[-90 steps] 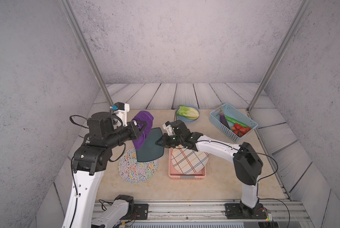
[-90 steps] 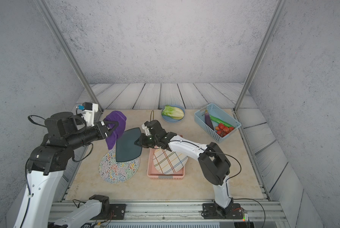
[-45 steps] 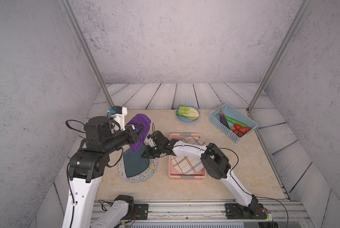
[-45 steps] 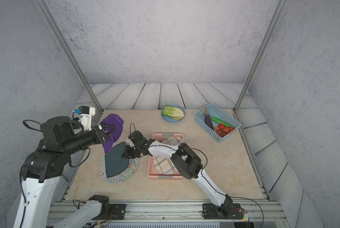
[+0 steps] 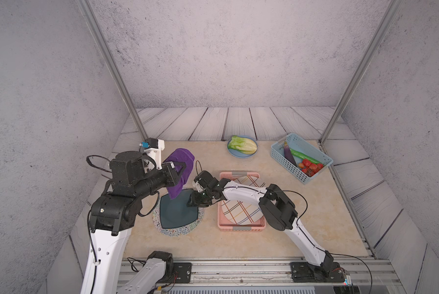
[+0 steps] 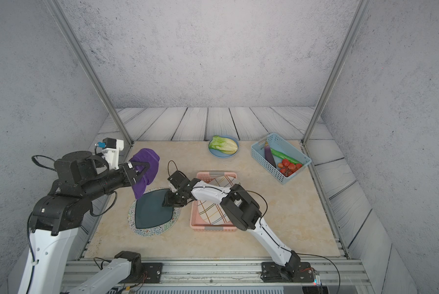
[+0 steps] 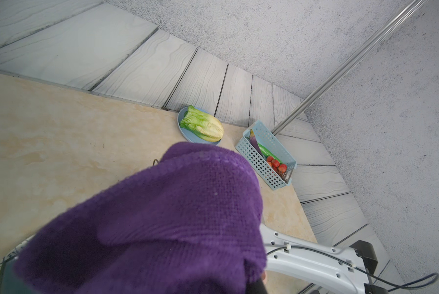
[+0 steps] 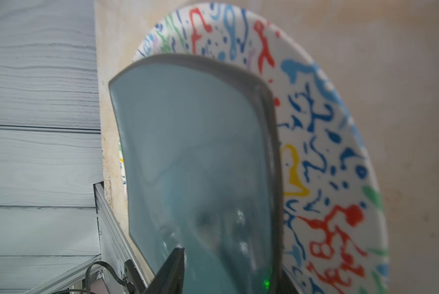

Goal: Wipe the wet plate dry
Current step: Place the plate on the plate.

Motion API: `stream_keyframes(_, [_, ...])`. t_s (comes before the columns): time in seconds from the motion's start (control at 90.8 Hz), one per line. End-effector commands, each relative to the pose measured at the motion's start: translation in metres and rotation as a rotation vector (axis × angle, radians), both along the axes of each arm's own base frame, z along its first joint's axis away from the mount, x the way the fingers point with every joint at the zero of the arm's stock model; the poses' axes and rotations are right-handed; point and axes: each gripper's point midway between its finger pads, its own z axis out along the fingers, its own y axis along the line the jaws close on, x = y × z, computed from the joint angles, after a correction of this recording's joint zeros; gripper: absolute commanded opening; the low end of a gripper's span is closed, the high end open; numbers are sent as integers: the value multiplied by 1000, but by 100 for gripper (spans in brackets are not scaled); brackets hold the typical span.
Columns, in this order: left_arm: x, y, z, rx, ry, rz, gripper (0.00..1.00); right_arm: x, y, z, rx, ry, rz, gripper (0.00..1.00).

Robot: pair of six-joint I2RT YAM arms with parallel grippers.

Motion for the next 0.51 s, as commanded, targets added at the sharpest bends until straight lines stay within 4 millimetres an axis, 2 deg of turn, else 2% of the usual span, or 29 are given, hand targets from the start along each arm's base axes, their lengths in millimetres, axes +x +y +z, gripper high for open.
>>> stream_keyframes(0.0, [1,1,4,1,-27,3,0,2,-6,47,-4,-100,27,52])
stream_keyframes(0.165, [1,2,4,3,-28,9,0,3,-21,76,-35,-160,31,57])
stream_keyframes(0.352, [0,8,3,14,-39,40,0,4,-34,142,51,-236,35,58])
stream_keyframes(0.418, [3,9,-6,24,-25,49,0,10,-55,163,59,-258,9,57])
stream_keyframes(0.451, [4,9,-12,28,-10,50,0,18,-73,173,59,-273,-24,57])
stream_keyframes(0.495, [7,9,-23,33,18,50,0,27,-103,175,41,-277,-70,56])
